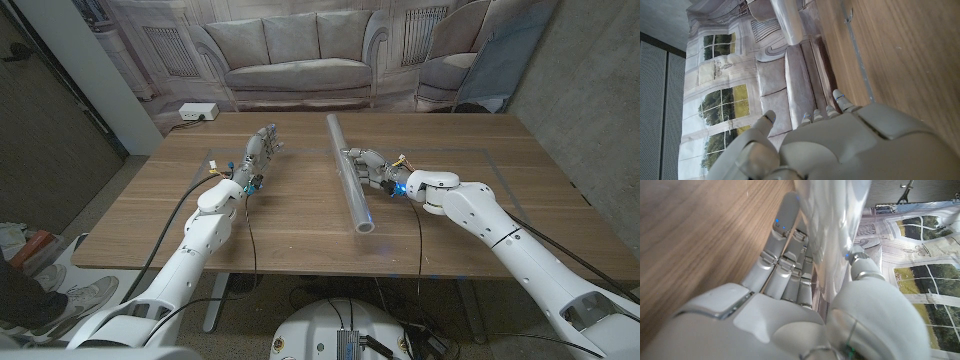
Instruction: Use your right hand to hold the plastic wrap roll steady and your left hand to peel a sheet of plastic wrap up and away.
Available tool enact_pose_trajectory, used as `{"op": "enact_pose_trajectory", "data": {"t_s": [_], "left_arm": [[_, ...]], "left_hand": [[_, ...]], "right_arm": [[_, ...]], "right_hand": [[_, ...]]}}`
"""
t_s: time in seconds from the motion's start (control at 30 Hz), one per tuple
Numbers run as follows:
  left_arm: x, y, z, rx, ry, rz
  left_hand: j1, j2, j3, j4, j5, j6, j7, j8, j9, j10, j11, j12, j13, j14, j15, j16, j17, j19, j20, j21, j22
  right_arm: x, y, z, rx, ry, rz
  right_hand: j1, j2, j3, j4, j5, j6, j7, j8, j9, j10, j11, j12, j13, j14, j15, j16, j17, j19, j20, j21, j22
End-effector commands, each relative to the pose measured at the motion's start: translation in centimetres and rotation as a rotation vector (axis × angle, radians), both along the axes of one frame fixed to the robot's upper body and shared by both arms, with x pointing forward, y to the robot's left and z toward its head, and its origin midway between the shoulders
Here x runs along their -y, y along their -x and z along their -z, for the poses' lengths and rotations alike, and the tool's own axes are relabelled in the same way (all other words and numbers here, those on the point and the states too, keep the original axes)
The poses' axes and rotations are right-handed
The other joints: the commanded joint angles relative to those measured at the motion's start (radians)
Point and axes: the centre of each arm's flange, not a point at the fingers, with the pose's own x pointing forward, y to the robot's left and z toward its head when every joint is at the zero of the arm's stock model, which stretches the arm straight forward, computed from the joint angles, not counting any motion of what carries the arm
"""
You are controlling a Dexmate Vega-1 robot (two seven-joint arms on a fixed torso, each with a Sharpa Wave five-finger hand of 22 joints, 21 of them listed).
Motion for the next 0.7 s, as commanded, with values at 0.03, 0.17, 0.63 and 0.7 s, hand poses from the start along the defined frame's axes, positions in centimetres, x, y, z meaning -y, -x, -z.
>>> {"op": "enact_pose_trajectory", "data": {"t_s": [0.03, 0.17, 0.63, 0.7], "left_arm": [[-0.13, 0.4, 0.05, 0.002, -0.005, -0.002], [-0.22, 0.39, 0.05, 0.0, -0.008, 0.004], [-0.4, 0.07, 0.02, -0.002, -0.001, -0.002], [-0.44, 0.01, 0.02, -0.002, 0.005, -0.004]], "left_hand": [[-0.002, 0.079, 0.006, 0.002, -0.004, 0.0, -0.004, 0.002, 0.002, -0.001, 0.0, 0.007, 0.005, -0.023, 0.002, 0.006, 0.002, -0.002, 0.003, -0.003, 0.003], [-0.002, 0.078, 0.006, 0.002, -0.004, 0.001, -0.003, 0.002, 0.002, -0.001, 0.0, 0.007, 0.005, -0.023, 0.003, 0.006, 0.002, -0.001, 0.003, -0.003, 0.003], [-0.002, 0.078, 0.006, 0.002, -0.004, 0.001, -0.003, 0.002, 0.002, 0.0, 0.001, 0.007, 0.005, -0.022, 0.003, 0.006, 0.002, 0.0, 0.003, -0.005, 0.003], [-0.003, 0.078, 0.006, 0.002, -0.004, 0.001, -0.003, 0.001, 0.002, -0.002, 0.0, 0.006, 0.005, -0.022, 0.002, 0.006, 0.002, -0.001, 0.003, -0.005, 0.003]], "right_arm": [[-0.05, -0.16, 0.32, -0.038, -0.094, -0.098], [-0.2, -0.31, 0.44, -0.047, -0.12, -0.13], [-0.45, -0.99, 0.86, -0.088, -0.212, -0.203], [-0.45, -1.07, 0.89, -0.09, -0.217, -0.206]], "right_hand": [[0.17, 0.177, 0.162, 0.106, 0.006, 0.001, 0.001, 0.008, 0.003, 0.019, -0.002, -0.003, 0.001, 0.047, -0.028, 0.001, 0.002, 0.031, -0.052, 0.013, 0.013], [0.168, 0.176, 0.164, 0.107, 0.008, -0.004, 0.0, 0.007, 0.003, 0.023, -0.004, -0.005, 0.0, 0.054, -0.028, -0.001, 0.002, 0.028, -0.052, 0.023, 0.024], [0.151, 0.166, 0.166, 0.117, 0.015, -0.016, -0.002, 0.0, -0.006, 0.03, -0.002, -0.016, -0.001, 0.064, -0.024, -0.011, 0.003, 0.016, -0.05, 0.05, 0.058], [0.141, 0.16, 0.162, 0.122, 0.015, -0.017, -0.002, -0.001, -0.008, 0.031, -0.001, -0.018, -0.001, 0.066, -0.022, -0.012, 0.003, 0.013, -0.05, 0.055, 0.065]]}}
